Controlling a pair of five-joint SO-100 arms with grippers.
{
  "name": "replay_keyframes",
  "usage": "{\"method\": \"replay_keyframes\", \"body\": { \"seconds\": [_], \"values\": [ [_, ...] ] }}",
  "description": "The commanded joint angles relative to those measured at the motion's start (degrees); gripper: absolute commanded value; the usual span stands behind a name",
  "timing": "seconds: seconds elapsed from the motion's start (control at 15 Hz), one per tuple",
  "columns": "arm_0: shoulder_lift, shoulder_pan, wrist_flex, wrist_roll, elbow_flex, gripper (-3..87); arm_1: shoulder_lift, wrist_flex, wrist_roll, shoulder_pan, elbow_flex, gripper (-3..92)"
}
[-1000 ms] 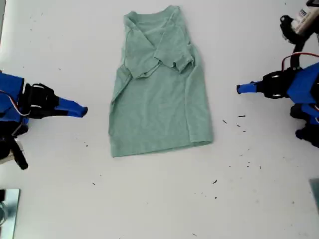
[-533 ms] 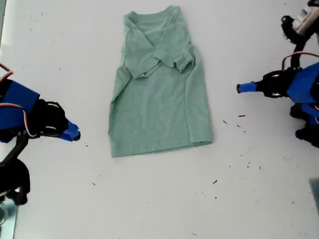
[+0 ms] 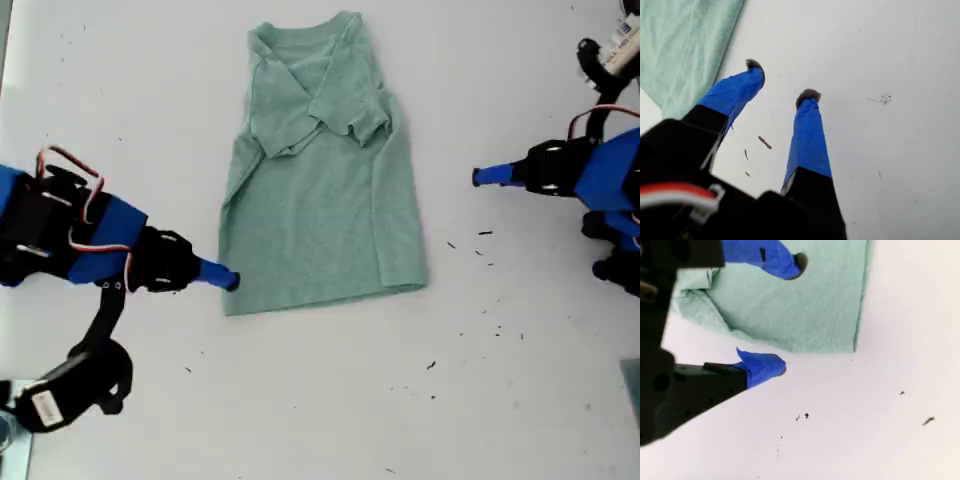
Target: Fold t shirt
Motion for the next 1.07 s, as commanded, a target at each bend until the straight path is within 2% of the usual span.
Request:
{"method": "replay_keyframes", "body": {
  "seconds": [0.0, 0.13, 0.2, 0.33, 0.6, 0.8, 1.0],
  "values": [
    [-5.27, -4.31, -7.73, 2.2, 3.69, 27.5, 0.79, 0.26, 0.62, -0.88, 3.78, 16.4],
    [-13.89, -7.03, -13.1, 3.43, 5.63, 28.0, 0.79, 0.26, 2.02, -1.58, 3.78, 16.4],
    [-17.05, -8.26, -15.73, 4.57, 6.24, 25.0, 0.79, 0.26, 2.81, -1.76, 3.78, 16.4],
    [-18.9, -9.84, -16.08, 5.19, 6.77, -0.3, 0.79, 0.26, 2.72, -1.85, 3.78, 16.4],
    [0.0, -7.82, -0.7, -0.09, 0.26, -0.3, 0.79, 0.26, 2.29, -2.11, 3.78, 16.4],
    [1.41, -8.0, 5.27, 0.62, -9.49, -0.3, 0.79, 0.26, 1.93, -2.11, 3.78, 16.4],
    [-4.92, -9.76, 7.03, 6.06, -23.55, -0.3, 0.79, 0.26, 1.76, -2.11, 3.78, 16.4]
  ]
}}
